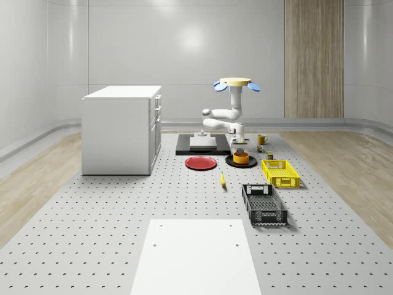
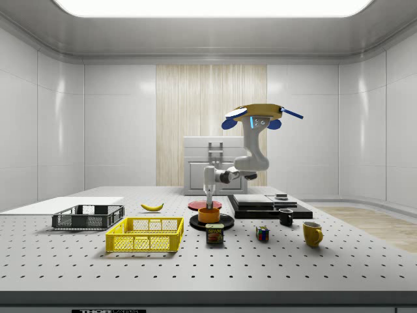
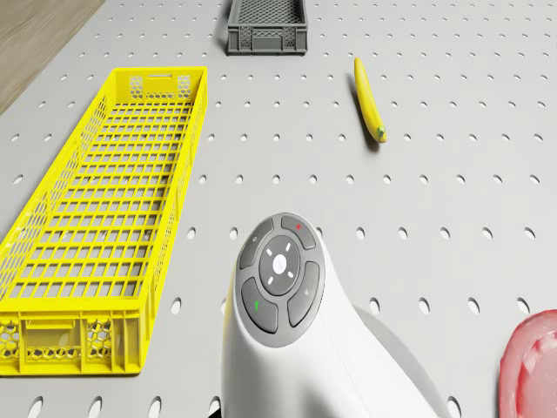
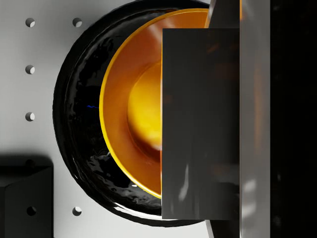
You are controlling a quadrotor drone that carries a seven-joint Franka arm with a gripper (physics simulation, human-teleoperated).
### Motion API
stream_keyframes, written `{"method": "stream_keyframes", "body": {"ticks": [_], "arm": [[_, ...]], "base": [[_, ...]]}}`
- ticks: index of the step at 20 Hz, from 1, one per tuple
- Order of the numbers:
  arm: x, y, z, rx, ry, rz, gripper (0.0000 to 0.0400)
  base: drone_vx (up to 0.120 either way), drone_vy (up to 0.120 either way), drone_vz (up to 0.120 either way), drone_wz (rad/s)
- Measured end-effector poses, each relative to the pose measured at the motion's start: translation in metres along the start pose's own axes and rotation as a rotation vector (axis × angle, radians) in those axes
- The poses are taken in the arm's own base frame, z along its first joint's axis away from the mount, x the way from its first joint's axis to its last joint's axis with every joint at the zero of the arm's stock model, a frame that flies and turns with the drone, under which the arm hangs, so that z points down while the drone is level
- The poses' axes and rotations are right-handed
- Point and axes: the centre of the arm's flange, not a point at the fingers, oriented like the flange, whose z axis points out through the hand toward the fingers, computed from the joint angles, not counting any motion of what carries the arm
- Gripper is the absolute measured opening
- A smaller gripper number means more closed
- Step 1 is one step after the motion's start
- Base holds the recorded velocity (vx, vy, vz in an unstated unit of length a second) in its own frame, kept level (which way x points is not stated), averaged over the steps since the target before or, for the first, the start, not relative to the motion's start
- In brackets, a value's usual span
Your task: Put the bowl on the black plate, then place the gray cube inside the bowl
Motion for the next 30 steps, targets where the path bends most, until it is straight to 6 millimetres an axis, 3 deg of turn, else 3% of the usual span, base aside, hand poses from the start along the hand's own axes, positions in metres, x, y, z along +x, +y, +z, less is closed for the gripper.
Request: {"method": "stream_keyframes", "body": {"ticks": [21, 25, 30], "arm": [[-0.012, -0.012, 0.045, 0.0, 0.0, 0.0, 0.025], [-0.012, -0.012, 0.049, 0.0, 0.0, 0.0, 0.034], [-0.013, -0.013, 0.035, 0.0, 0.0, 0.0, 0.0383]], "base": [[0.0, 0.0, 0.0, 0.0], [0.0, 0.0, 0.0, 0.0], [0.0, 0.0, 0.0, 0.0]]}}
